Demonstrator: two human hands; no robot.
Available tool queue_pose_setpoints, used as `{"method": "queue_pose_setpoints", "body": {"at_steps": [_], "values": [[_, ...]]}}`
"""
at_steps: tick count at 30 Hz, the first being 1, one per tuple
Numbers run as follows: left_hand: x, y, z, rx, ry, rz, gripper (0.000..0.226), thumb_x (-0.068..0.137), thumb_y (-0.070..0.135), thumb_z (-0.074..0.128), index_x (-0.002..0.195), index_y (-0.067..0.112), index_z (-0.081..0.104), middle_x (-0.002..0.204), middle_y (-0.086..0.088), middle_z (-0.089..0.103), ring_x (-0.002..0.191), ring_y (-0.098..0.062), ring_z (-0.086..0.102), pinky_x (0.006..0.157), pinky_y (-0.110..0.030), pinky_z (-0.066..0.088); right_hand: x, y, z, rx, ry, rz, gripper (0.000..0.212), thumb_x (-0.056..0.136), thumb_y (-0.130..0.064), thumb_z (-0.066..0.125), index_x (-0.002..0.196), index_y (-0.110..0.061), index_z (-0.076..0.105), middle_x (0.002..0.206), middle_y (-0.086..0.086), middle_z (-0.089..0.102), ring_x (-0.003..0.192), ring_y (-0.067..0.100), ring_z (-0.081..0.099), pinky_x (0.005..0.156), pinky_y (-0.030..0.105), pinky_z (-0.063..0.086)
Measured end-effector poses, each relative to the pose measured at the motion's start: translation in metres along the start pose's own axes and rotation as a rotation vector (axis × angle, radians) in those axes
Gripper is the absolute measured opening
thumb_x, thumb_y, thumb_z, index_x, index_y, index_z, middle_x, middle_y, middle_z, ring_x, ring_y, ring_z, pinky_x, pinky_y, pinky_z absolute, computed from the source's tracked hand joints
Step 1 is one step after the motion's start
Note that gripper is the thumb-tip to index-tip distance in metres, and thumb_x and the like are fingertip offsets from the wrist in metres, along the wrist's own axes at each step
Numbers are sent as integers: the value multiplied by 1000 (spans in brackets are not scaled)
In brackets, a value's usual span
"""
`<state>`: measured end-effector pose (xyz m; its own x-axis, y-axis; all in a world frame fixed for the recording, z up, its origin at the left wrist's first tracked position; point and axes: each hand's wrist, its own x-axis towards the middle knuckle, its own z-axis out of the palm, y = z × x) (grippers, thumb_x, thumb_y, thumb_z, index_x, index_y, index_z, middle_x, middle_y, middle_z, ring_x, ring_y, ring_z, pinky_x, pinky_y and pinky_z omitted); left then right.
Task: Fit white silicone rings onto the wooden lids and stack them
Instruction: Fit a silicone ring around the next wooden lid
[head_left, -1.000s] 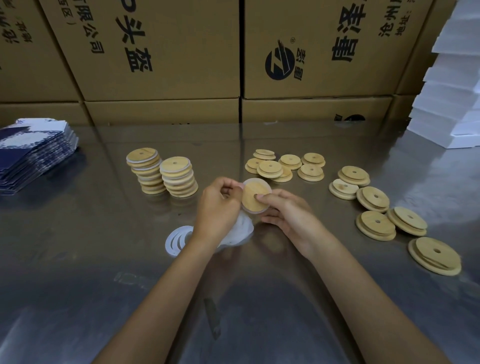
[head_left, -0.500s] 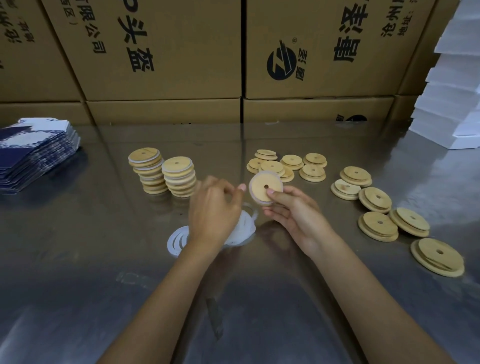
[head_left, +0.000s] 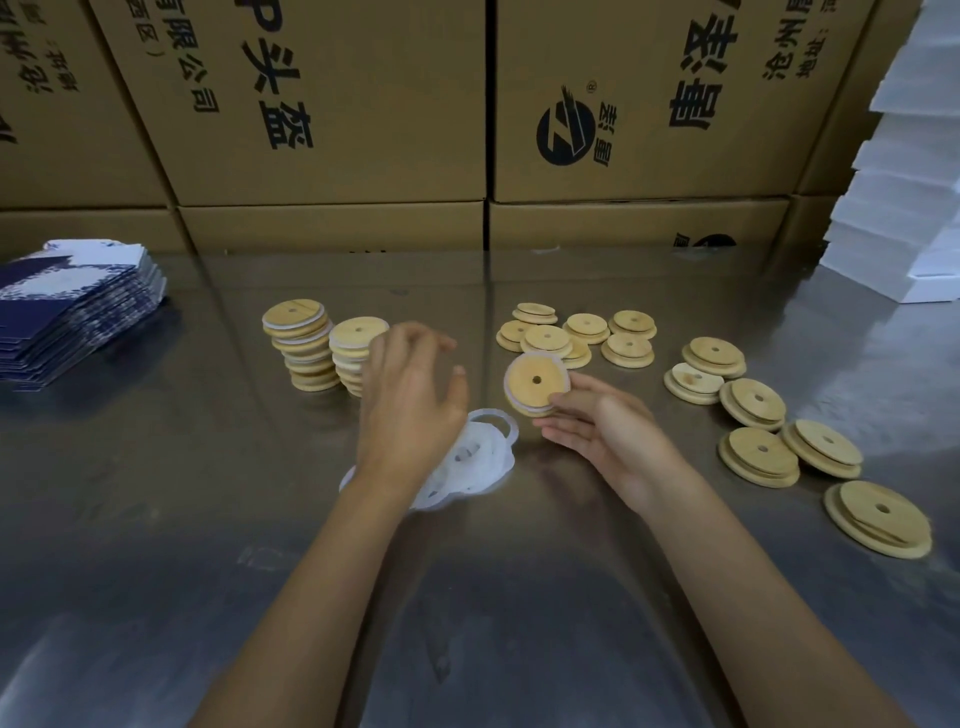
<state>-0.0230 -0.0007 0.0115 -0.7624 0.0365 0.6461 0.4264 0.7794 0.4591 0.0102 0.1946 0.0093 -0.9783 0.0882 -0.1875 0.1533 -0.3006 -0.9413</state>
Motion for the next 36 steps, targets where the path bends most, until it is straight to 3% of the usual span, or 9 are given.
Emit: {"method": "queue_pose_setpoints", "body": {"at_steps": [6,14,23,30,36], "values": [[-13,23,15,-52,-231,204,55,81,41,66,129,20,52,127,6,53,111,-18,47,92,-41,44,-3,2,7,-4,-146,-37,30,95,-2,59,119,-16,71,93,8,76,82,16,71,84,31,57],[-10,22,11,-22,-193,210,51,85,37,67,132,21,56,120,5,53,108,-16,46,89,-42,45,-6,3,11,-88,-181,-77,34,95,0,55,121,-16,69,91,9,73,84,18,70,85,34,52],[-10,21,9,-144,-113,173,40,88,30,67,126,21,63,111,6,54,100,-15,48,89,-33,43,-7,3,9,-83,-106,-157,29,95,-6,64,123,-10,68,96,9,76,81,16,68,72,24,55],[-11,20,13,-151,-194,171,70,78,46,74,139,17,52,121,8,48,109,-10,46,90,-21,38,-5,2,9,-8,-32,-183,24,91,-10,72,114,-4,71,86,11,75,68,13,69,64,20,57],[-11,24,14,-278,-196,84,68,79,37,78,138,14,54,121,6,51,116,-11,50,96,-22,41,-5,2,7,38,-65,-213,13,96,-13,65,105,-11,75,82,10,75,68,13,68,65,20,57]]}}
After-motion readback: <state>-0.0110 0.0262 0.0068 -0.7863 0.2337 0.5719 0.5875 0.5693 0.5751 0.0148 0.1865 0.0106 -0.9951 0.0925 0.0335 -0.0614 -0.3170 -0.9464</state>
